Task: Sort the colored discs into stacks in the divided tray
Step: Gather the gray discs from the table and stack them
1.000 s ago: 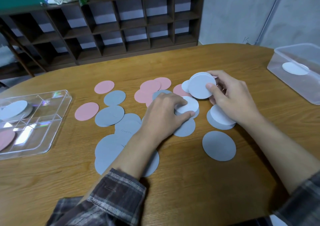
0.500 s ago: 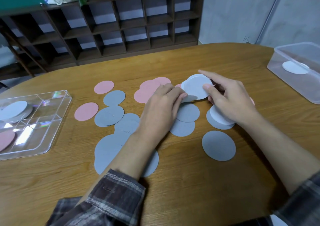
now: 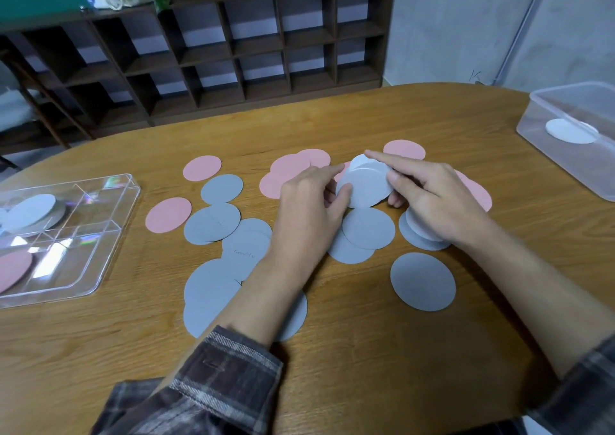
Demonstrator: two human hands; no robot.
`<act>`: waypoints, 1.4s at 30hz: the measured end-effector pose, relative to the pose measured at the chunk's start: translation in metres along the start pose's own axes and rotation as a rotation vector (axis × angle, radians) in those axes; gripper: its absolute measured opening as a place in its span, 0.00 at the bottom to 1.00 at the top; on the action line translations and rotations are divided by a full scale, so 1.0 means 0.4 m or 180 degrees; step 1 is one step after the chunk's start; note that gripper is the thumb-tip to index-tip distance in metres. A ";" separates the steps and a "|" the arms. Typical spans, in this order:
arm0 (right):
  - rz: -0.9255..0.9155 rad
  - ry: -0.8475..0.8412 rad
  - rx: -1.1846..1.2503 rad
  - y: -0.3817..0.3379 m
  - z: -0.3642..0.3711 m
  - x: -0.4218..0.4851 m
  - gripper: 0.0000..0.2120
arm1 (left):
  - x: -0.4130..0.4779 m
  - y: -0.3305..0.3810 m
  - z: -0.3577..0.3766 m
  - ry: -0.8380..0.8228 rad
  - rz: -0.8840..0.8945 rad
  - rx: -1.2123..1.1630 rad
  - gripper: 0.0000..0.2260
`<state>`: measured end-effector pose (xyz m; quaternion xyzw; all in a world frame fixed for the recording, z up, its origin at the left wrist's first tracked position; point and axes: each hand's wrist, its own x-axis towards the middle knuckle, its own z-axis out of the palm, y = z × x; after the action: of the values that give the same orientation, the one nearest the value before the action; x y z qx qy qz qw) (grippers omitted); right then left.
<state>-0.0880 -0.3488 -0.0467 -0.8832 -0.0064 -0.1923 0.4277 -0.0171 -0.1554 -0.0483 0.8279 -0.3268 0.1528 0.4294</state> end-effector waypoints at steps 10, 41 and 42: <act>-0.0078 -0.0221 -0.0864 -0.012 0.009 -0.007 0.25 | -0.002 -0.013 0.016 0.0024 -0.0162 -0.0056 0.08; 0.0268 0.0809 -0.0246 0.070 -0.130 -0.063 0.12 | -0.029 0.067 0.092 -0.1492 0.0772 0.0166 0.19; 0.0261 0.0801 -0.0247 0.069 -0.128 -0.063 0.12 | -0.029 0.065 0.093 -0.1473 0.0766 0.0194 0.19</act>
<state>-0.1234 -0.4012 -0.0476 -0.8674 0.0908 -0.2841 0.3982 -0.0442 -0.1918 -0.0603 0.8086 -0.5077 0.0191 0.2968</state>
